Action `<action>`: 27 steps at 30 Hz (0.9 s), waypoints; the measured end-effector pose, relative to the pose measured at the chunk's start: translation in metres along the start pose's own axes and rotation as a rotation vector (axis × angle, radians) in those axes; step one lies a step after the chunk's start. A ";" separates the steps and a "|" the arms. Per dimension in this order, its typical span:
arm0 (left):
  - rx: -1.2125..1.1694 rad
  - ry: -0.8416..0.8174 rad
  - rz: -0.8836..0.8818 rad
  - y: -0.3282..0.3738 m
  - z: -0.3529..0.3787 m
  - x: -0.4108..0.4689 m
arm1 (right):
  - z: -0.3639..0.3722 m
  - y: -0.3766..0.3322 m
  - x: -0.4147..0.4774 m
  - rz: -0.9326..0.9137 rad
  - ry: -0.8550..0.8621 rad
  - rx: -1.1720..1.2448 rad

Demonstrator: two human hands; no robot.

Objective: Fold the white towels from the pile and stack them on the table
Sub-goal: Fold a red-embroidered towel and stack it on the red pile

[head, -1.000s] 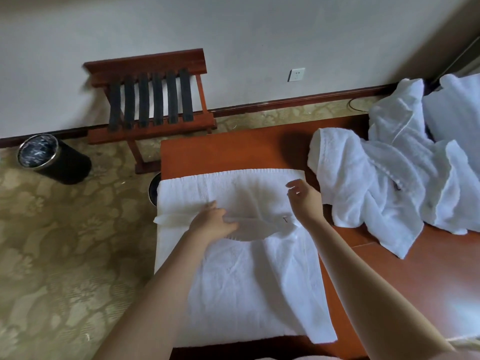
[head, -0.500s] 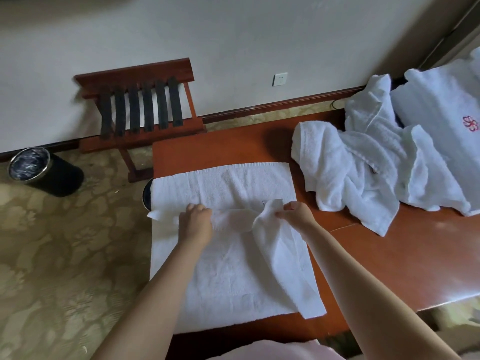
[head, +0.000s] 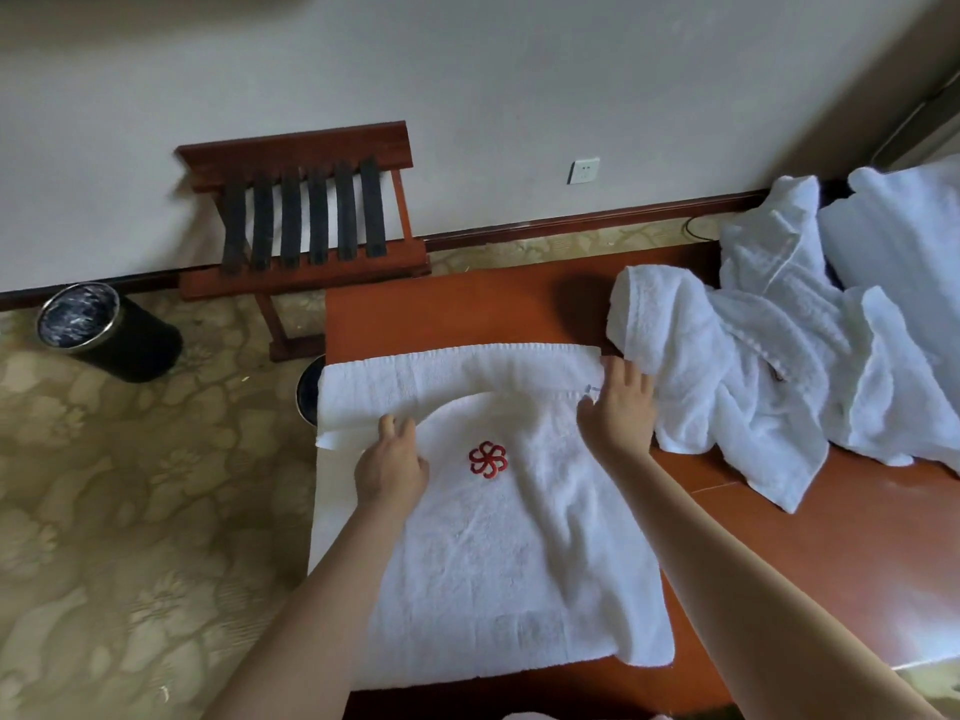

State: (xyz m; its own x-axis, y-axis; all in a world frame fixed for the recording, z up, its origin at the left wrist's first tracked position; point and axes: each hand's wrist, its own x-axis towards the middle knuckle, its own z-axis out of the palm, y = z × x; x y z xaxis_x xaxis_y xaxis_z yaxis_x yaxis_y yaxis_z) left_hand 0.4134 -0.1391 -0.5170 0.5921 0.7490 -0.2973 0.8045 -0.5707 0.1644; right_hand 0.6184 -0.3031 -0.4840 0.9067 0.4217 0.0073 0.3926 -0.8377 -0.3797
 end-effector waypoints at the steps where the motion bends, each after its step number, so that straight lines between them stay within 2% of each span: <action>1: -0.034 0.013 -0.044 0.000 0.000 0.002 | 0.005 -0.004 -0.002 -0.073 -0.058 -0.035; 4: -0.148 0.037 -0.167 -0.005 -0.003 0.010 | 0.023 -0.017 -0.003 -0.183 -0.295 -0.031; 7: -0.258 0.063 -0.213 -0.012 -0.009 0.020 | 0.032 -0.022 0.009 -0.155 -0.465 -0.075; 14: -0.436 0.179 -0.212 -0.020 -0.026 0.022 | 0.020 -0.010 0.038 -0.044 -0.561 -0.168; 17: -0.471 0.206 -0.206 -0.021 -0.030 0.015 | 0.017 -0.008 0.025 -0.046 -0.479 -0.140; 20: -0.531 0.240 -0.192 -0.024 -0.033 0.004 | 0.013 0.000 0.003 0.001 -0.321 0.024; 27: -0.613 0.496 -0.183 -0.024 -0.045 -0.033 | -0.016 -0.005 -0.043 -0.012 0.104 0.410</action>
State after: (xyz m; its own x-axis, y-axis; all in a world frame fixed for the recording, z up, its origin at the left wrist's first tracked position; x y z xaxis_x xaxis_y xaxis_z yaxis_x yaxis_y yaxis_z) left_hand 0.3768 -0.1354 -0.4687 0.2840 0.9570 0.0585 0.6880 -0.2459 0.6828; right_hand 0.5796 -0.3229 -0.4673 0.9215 0.3757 0.0988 0.3281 -0.6166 -0.7157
